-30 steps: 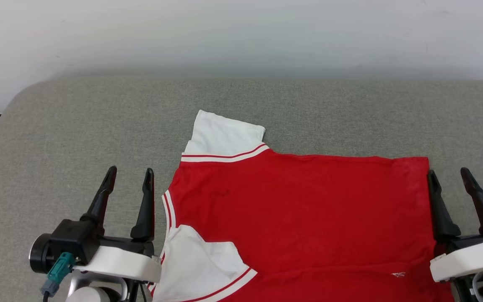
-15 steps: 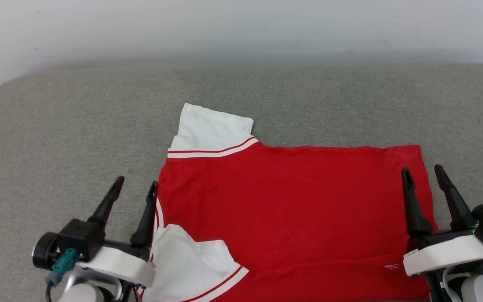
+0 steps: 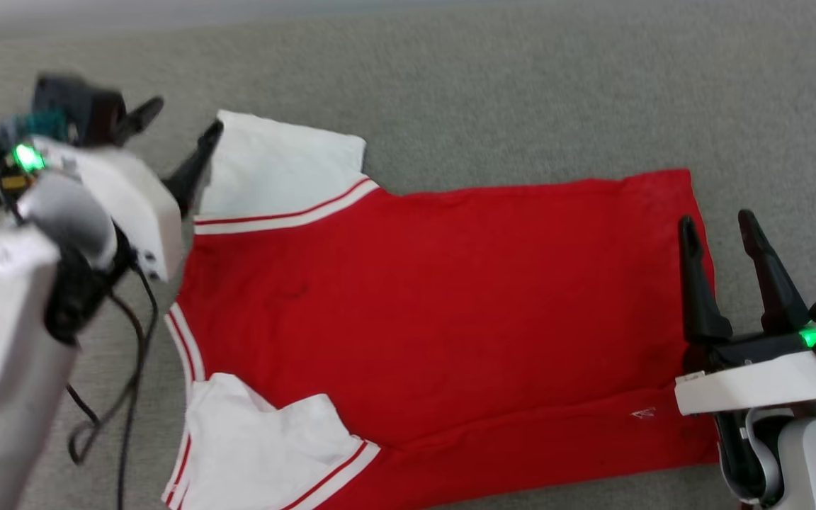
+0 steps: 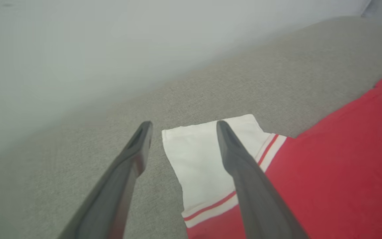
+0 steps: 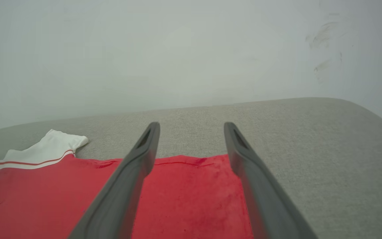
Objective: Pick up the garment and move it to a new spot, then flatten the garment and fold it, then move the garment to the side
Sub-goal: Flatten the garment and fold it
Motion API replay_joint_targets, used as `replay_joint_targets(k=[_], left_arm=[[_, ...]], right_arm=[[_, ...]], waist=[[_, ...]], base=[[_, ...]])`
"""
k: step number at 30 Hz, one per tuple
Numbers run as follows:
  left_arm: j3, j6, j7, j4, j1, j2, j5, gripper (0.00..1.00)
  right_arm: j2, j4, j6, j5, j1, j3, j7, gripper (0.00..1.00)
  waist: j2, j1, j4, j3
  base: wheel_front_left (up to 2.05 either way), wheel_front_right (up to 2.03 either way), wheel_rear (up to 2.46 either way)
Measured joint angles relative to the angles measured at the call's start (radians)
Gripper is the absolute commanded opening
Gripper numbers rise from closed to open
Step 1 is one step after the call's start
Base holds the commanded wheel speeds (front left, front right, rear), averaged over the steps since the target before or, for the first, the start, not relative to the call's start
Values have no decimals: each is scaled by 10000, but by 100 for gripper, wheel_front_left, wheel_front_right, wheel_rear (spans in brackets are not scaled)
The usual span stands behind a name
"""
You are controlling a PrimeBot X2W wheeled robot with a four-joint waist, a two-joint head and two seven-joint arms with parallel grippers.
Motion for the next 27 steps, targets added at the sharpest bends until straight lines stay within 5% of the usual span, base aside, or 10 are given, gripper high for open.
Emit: replay_joint_targets(k=[5, 11, 26, 27], left_arm=[[-876, -15, 2458, 330, -1922, 1074, -1438, 100], [-1574, -15, 4491, 1076, -3442, 1670, -2548, 100], [-2130, -15, 5628, 2545, -4599, 1896, -3078, 100], [-2173, -15, 5664, 2598, -4618, 1894, -3143, 73]], right_arm=[[157, -205, 0, -8, -345, 222, -19, 100], [253, -278, 0, 25, -578, 355, -104, 100], [330, -408, 0, 125, -897, 573, -226, 100], [332, -403, 0, 127, -897, 566, -226, 100]], waist=[[0, 1, -312, 792], [0, 1, -670, 1600], [0, 0, -1302, 2697], [0, 0, -1310, 2707]], base=[[0, 0, 0], [0, 0, 0], [0, 0, 0], [0, 0, 0]])
